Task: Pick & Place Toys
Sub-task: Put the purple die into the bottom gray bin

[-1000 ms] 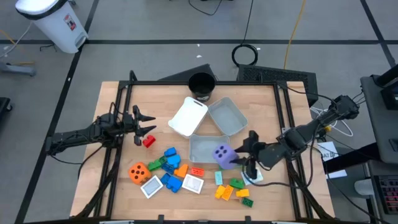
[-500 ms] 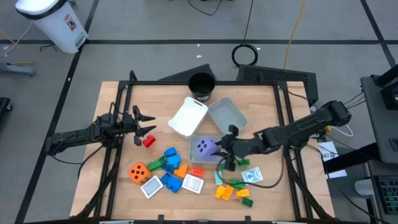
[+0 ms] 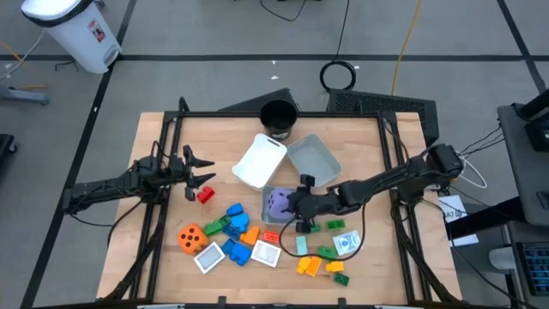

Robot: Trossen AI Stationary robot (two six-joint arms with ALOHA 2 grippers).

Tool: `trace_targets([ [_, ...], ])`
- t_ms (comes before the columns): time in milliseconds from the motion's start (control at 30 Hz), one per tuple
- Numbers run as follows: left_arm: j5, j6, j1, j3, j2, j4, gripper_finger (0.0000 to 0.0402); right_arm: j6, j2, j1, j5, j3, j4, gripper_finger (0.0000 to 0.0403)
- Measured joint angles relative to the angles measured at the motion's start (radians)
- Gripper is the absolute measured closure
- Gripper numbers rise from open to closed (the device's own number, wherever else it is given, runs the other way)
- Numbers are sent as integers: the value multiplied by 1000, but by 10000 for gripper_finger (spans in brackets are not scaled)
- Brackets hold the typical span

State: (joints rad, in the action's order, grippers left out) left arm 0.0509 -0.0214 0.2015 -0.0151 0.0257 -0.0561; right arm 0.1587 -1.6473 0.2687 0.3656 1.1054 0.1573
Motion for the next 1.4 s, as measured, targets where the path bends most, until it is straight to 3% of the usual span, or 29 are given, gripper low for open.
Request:
trace_targets([
  [233,0,0,0,0,0,0,213,-97,-60,-2,0,0,-44,251],
  [833,0,0,0,0,0,0,213,-130,-74,-8,-4,0,-255,250],
  [1400,0,0,0,0,0,0,213,-224,-15,3,-4,-1,-259,250],
])
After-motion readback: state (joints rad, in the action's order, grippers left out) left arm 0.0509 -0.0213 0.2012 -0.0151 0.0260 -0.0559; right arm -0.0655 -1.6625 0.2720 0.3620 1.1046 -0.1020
